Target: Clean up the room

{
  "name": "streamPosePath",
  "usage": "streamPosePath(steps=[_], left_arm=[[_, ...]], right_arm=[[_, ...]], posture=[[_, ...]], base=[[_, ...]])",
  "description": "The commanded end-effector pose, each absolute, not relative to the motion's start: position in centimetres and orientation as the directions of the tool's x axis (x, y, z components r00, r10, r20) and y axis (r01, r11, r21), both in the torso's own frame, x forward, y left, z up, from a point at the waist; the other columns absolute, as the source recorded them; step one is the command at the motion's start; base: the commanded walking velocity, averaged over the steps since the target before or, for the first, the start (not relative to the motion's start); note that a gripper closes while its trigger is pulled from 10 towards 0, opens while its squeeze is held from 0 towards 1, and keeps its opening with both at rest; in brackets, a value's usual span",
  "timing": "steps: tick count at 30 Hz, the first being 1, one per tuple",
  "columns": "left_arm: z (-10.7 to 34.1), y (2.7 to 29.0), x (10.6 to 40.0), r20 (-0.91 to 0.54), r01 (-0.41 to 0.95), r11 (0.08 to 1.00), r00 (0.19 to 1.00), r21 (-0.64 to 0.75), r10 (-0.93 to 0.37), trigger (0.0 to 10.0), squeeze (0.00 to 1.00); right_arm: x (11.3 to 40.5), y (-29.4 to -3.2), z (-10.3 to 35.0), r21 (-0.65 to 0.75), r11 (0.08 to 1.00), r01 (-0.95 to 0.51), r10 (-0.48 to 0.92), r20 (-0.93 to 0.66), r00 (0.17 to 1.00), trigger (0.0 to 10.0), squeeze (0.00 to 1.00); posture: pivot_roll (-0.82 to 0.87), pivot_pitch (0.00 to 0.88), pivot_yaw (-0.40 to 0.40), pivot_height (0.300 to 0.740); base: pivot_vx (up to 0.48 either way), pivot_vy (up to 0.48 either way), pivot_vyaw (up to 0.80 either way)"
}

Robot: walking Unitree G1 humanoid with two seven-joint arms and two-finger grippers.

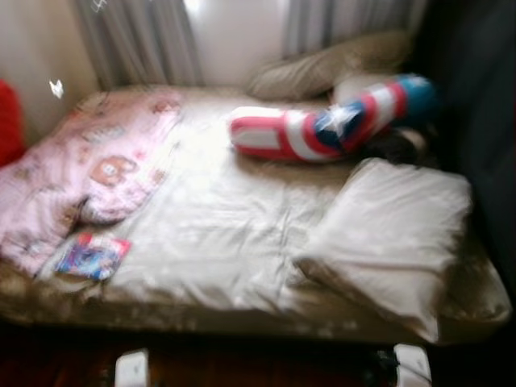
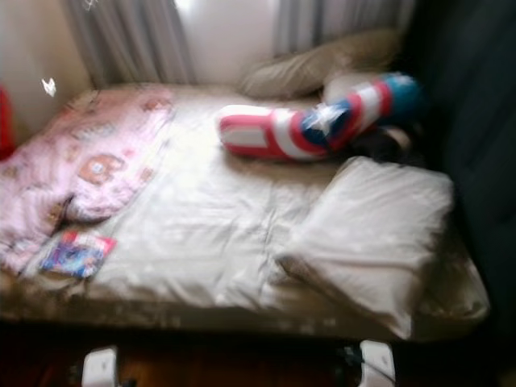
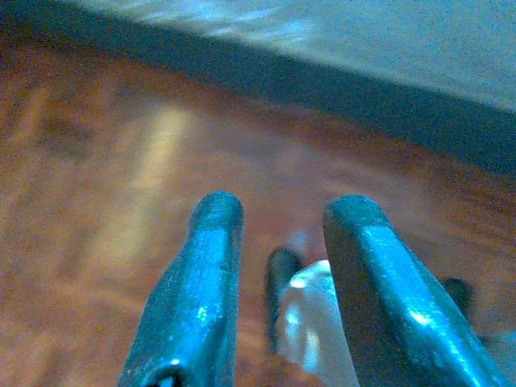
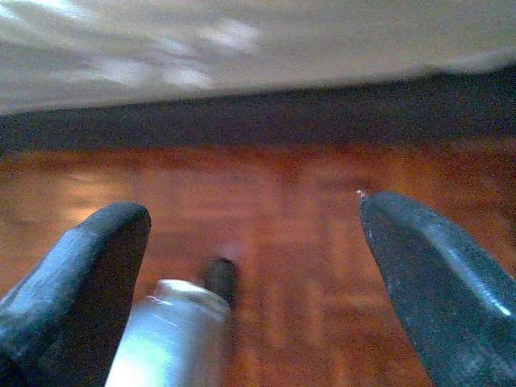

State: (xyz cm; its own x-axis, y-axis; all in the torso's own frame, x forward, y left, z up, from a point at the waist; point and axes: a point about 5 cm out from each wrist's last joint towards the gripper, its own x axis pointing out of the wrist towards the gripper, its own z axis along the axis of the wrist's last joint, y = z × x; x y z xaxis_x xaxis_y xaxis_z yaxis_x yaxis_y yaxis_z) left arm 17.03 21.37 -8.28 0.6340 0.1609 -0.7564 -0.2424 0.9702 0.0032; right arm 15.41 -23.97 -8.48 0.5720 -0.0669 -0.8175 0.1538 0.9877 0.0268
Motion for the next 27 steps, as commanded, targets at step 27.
streamPosePath(steps=[27], left_arm=[[-8.37, 21.90, 16.63, -0.763, -0.271, 0.963, 0.621, 0.008, 0.181, 10.0, 0.00]], right_arm=[[15.85, -23.56, -8.37, 0.046, 0.986, 0.159, -0.058, -0.804, 0.592, 10.0, 0.00]], posture=[[0.04, 0.000, 0.011, 0.740]], base=[[0.000, -0.038, 0.00]])
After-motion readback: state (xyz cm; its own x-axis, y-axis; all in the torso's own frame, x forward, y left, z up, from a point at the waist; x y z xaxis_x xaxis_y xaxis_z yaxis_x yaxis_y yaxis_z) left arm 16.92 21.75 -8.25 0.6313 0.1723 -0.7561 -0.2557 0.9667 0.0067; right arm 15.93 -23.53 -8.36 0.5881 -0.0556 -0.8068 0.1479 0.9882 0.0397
